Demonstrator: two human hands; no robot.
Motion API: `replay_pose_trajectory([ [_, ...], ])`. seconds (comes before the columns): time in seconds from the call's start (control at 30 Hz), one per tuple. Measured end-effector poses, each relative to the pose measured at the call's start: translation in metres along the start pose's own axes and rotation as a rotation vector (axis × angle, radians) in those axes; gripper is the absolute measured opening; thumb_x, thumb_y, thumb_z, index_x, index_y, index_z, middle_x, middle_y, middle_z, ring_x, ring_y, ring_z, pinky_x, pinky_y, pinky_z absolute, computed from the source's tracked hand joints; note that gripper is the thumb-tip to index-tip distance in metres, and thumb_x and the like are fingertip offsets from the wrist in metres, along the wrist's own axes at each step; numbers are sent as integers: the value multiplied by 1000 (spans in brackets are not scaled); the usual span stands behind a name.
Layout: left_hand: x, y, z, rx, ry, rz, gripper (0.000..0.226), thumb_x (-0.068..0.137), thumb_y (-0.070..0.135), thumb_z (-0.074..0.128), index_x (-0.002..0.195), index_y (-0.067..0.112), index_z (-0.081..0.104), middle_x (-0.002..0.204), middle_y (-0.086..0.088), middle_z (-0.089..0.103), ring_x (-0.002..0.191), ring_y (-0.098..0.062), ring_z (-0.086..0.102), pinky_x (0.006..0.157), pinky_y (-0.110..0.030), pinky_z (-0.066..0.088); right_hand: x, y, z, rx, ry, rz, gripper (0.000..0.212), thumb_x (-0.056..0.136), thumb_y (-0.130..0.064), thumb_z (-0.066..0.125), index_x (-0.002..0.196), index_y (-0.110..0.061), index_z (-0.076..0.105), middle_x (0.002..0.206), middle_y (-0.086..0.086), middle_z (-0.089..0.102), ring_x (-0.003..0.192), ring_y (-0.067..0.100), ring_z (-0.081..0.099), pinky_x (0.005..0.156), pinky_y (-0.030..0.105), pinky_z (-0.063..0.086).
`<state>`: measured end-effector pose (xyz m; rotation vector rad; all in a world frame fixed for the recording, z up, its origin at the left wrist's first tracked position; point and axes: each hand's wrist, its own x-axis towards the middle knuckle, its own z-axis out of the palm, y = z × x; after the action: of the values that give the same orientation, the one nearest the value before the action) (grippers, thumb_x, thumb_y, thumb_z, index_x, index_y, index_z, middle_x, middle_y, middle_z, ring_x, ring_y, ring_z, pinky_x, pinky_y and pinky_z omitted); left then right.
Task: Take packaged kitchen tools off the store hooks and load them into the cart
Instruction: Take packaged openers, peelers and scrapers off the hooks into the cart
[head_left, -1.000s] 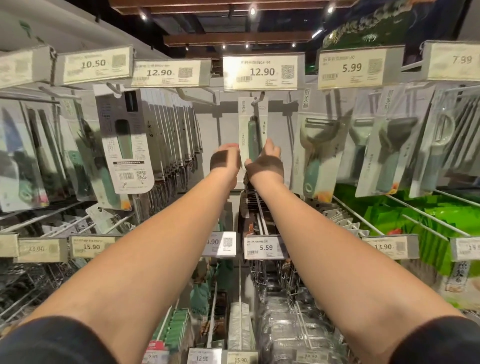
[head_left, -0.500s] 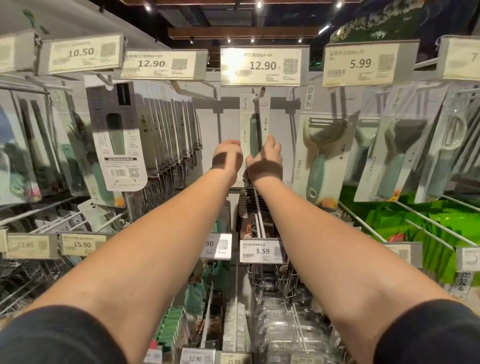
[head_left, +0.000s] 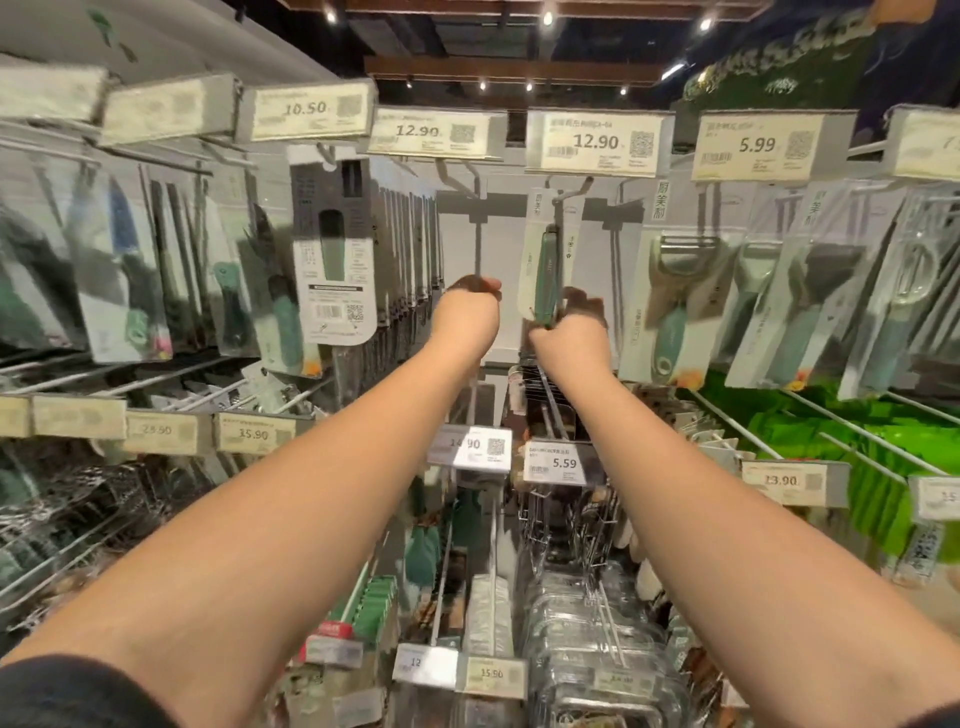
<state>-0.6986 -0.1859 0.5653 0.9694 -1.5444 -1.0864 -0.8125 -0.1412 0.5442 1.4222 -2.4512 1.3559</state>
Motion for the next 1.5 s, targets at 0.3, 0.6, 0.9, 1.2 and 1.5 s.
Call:
replay_pose_trajectory([
  [0.3, -152, -20, -169, 109, -24, 136, 25, 79, 25, 57, 82, 46, 70, 99, 13, 72, 101, -16, 66, 98, -41, 51, -164, -54, -15, 1, -183, -249, 42, 95, -27, 57, 135, -15, 55, 134, 2, 56, 117, 19, 56, 93, 28, 41],
  [0.6, -315, -152, -377, 735, 143, -180, 18, 96, 20, 58, 112, 20, 67, 110, 1, 62, 103, -20, 60, 85, -28, 43, -347, -106, 123, -221, -713, -487, 46, 95, -28, 58, 138, -11, 56, 138, 12, 55, 127, 27, 52, 102, 34, 42],
  [0.9, -467, -280, -501, 941, 79, -719, 23, 100, 24, 50, 115, 12, 62, 107, -9, 62, 92, -27, 63, 73, -34, 49, -513, -132, 269, -312, -1219, -634, 49, 96, -37, 55, 139, -15, 54, 141, 14, 52, 130, 30, 49, 106, 38, 41],
  [1.2, -499, -374, -561, 856, 77, -1108, 26, 100, 25, 48, 120, 15, 61, 117, -8, 63, 94, -22, 61, 75, -30, 50, -589, -144, 395, -402, -1539, -646, 42, 96, -36, 52, 131, -13, 58, 131, 11, 58, 117, 29, 57, 96, 37, 48],
  [1.5, -462, -472, -629, 704, 101, -1312, 24, 101, 22, 45, 109, 7, 61, 105, -13, 67, 73, -20, 59, 50, -28, 38, -609, -128, 546, -478, -1664, -486, 43, 95, -22, 53, 137, -14, 55, 131, 11, 61, 106, 26, 62, 80, 30, 48],
])
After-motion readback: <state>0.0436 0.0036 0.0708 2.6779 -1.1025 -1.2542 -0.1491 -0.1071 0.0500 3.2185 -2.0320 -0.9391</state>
